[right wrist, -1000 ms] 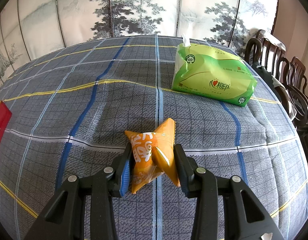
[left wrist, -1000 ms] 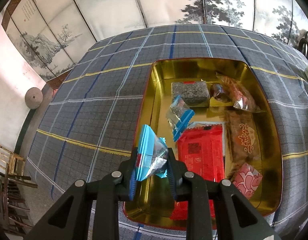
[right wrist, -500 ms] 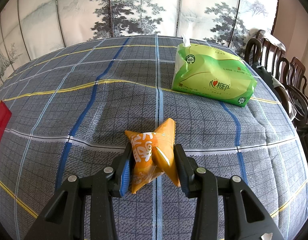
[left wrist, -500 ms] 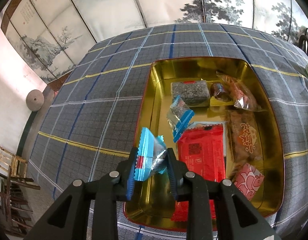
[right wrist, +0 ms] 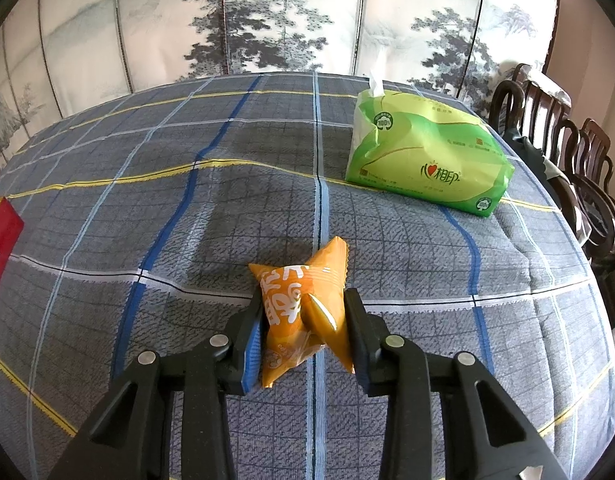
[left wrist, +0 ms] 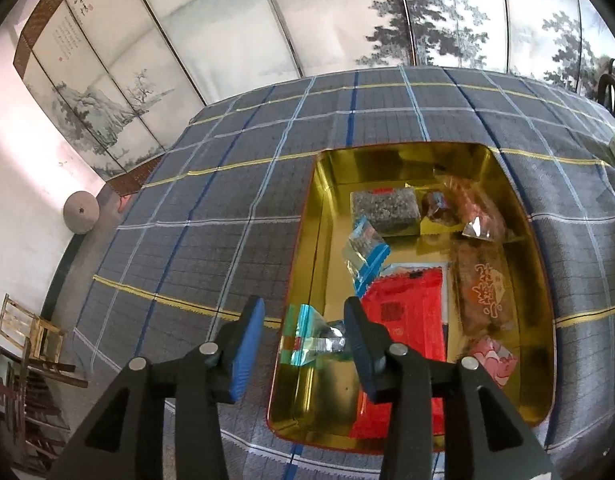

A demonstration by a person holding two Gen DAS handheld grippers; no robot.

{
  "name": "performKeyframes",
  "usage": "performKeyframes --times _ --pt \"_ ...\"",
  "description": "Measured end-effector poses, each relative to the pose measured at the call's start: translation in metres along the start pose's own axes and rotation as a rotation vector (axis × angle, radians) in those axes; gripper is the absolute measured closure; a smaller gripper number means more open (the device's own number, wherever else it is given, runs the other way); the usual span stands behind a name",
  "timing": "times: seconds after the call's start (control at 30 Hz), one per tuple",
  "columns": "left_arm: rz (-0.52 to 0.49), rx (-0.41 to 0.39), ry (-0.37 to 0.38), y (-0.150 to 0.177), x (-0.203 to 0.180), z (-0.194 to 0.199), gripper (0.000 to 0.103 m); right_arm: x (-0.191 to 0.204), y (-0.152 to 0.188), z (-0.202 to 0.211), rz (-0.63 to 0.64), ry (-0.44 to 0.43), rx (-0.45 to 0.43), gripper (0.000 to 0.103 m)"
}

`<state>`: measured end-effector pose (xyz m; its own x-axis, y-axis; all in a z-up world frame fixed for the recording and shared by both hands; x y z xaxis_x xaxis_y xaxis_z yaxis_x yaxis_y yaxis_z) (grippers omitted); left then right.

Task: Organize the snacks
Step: 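Carry the orange candy into the gold tray and open the right tool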

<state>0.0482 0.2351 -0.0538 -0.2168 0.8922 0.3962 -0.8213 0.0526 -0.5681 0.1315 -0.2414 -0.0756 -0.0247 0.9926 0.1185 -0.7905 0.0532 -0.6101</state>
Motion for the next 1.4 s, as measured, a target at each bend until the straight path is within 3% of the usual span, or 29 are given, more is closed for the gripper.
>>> performKeyframes --times 0.57,1.03,1.4 --pt "0.018 -0.032 0.044 0.019 -0.001 0.037 0.061 0.032 0.018 0.028 0.019 -0.092 -0.016 0.070" --pt "0.076 -0.003 0.078 0.044 0.017 0.037 0.061 0.166 0.001 0.069 0.179 -0.280 -0.084 0.070" --pt "0.091 -0.017 0.104 0.059 0.033 0.036 0.060 0.285 -0.007 0.075 0.261 -0.458 -0.059 0.070"
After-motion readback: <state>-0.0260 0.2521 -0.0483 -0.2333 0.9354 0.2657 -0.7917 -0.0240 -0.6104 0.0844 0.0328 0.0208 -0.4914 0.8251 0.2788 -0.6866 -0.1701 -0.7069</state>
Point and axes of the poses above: each gripper's, at about its wrist camera, not at the fingertips, and z roughly against the way its jaws point, x to its left, y to its underside, the point moved 5 cm from there along -z, roughly the way its jaws point, and after that the axes turned 9 degrees about -y, right-handed, at the moved point
